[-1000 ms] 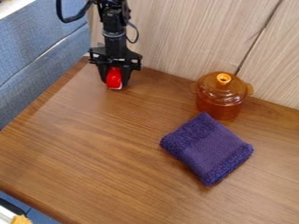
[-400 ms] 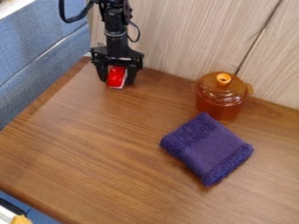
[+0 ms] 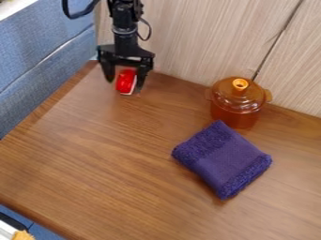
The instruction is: Moved the red object from the top of the purple cloth to the upper left corner of the table
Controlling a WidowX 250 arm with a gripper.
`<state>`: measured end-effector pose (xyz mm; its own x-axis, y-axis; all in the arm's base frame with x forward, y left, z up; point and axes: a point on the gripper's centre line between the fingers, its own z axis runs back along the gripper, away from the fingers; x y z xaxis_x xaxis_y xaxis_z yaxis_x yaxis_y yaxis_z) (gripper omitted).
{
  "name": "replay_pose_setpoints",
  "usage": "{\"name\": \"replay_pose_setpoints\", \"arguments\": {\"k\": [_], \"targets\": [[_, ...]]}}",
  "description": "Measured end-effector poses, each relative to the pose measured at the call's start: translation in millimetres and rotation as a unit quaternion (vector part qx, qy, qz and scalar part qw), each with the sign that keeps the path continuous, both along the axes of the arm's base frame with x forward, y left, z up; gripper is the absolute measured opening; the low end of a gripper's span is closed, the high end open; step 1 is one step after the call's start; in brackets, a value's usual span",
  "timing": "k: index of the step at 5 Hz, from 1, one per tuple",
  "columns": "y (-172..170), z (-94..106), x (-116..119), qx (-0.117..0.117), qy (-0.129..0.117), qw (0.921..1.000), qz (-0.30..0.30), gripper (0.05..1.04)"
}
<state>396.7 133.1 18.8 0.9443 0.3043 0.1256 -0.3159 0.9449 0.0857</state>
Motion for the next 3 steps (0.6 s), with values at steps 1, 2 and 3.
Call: {"name": "replay_pose_setpoints", "arguments": {"k": [1,2,3], "targets": [[-3.7,28.9,-1.0,0.017,-0.034,0.9993,-0.003,1.001],[-6.6,37.2,-1.0,0.019,-0.050,0.9984,-0.015,1.001],[-6.8,35.7,-1.9,0.018,-0.048,0.9986,-0.015,1.001]]}}
